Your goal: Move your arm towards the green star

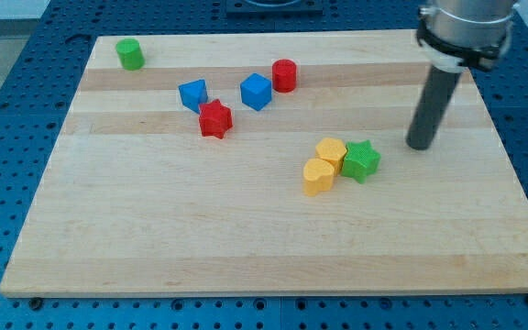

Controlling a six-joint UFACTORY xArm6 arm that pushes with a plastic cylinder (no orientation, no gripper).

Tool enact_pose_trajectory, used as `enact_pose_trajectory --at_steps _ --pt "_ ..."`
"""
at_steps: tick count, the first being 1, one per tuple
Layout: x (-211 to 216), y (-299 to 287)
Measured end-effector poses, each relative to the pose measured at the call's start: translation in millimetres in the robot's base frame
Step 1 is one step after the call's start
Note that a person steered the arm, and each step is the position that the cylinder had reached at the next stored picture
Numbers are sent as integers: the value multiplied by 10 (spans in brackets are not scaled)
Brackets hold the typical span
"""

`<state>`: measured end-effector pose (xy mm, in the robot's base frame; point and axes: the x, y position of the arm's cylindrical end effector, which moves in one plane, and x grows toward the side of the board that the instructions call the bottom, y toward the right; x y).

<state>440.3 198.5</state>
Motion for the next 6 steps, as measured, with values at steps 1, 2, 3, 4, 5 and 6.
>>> enact_pose_trajectory --at_steps 1,2,3,4,5,6 --pt "453 202" --pt "716 59" --pt "718 -207" --pt "560 -419" --pt "410 -433" --pt "720 -445"
